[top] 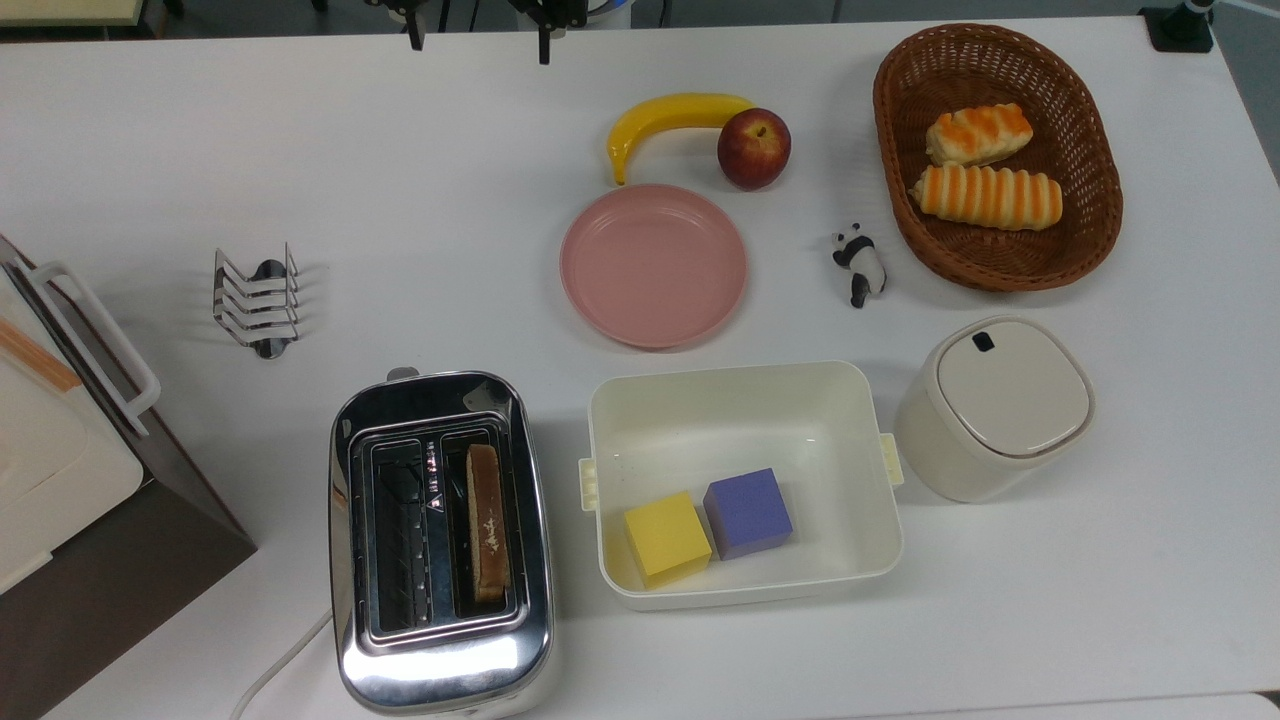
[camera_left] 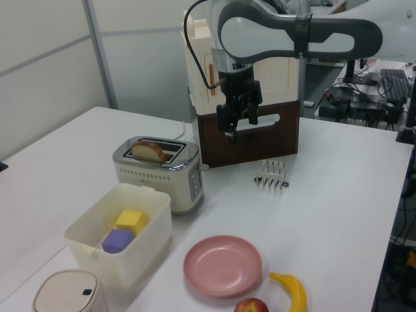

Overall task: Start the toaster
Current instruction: 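Move the gripper down toward the silver toaster's lever end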

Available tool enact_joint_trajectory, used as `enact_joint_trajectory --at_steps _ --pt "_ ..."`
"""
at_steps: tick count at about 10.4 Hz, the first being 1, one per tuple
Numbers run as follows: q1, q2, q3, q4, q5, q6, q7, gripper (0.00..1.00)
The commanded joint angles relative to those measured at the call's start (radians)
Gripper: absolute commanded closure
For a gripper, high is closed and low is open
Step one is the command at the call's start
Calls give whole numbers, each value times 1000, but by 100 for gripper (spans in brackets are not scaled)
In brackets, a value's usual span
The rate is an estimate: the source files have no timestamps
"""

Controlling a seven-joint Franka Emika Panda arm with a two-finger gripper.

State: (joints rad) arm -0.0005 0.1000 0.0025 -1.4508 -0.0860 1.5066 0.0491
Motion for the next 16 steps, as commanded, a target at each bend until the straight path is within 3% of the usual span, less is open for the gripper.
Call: enact_joint_trajectory --at_steps 1,4,6,7,9,10,12,16 --pt "-7 -23 -4 -34 25 18 8 0" --pt "-12 -20 -4 -34 84 26 -2 0" --pt "-19 -20 -4 -36 88 26 -76 1" --pt "-19 -20 -6 -36 86 27 -144 21" --pt "-27 -19 -4 -34 88 27 -227 83" --pt "-26 -16 -4 -33 88 27 -229 100" --pt "-26 18 -4 -19 85 43 -229 100" --pt "-65 122 -6 16 78 234 -229 100"
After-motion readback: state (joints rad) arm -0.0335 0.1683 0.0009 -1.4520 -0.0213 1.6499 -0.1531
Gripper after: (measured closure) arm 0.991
